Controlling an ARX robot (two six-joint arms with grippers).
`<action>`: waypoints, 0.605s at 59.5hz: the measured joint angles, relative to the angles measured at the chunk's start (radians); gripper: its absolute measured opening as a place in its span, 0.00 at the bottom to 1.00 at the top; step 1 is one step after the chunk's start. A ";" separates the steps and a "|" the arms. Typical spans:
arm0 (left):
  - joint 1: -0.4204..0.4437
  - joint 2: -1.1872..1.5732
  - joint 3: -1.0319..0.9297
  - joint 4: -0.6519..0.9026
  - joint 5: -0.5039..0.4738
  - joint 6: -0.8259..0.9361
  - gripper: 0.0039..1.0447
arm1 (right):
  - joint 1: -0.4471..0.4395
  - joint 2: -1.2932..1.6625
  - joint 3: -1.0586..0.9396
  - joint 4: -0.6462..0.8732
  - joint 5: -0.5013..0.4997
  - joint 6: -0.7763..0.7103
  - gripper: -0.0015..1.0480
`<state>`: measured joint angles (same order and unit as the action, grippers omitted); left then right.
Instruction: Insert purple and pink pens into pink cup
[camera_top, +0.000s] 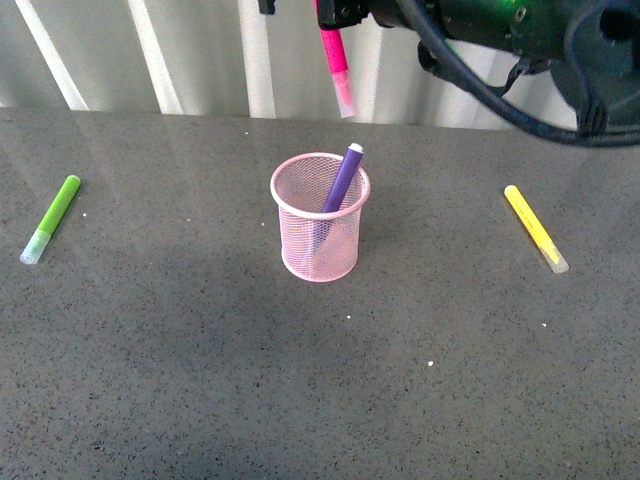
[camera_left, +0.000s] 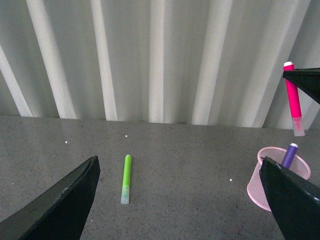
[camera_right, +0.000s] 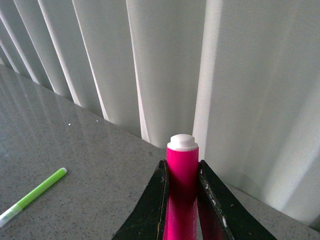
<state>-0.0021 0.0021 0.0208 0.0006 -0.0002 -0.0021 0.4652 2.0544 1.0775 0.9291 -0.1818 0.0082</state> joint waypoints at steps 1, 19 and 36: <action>0.000 0.000 0.000 0.000 0.000 0.000 0.94 | 0.002 0.001 -0.002 0.005 0.001 0.000 0.11; 0.000 0.000 0.000 0.000 0.000 0.000 0.94 | 0.030 0.063 -0.016 0.078 0.027 0.064 0.11; 0.000 0.000 0.000 0.000 0.000 0.000 0.94 | 0.044 0.130 -0.018 0.117 0.043 0.100 0.11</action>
<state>-0.0021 0.0021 0.0208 0.0006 -0.0002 -0.0021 0.5091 2.1849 1.0592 1.0462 -0.1390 0.1078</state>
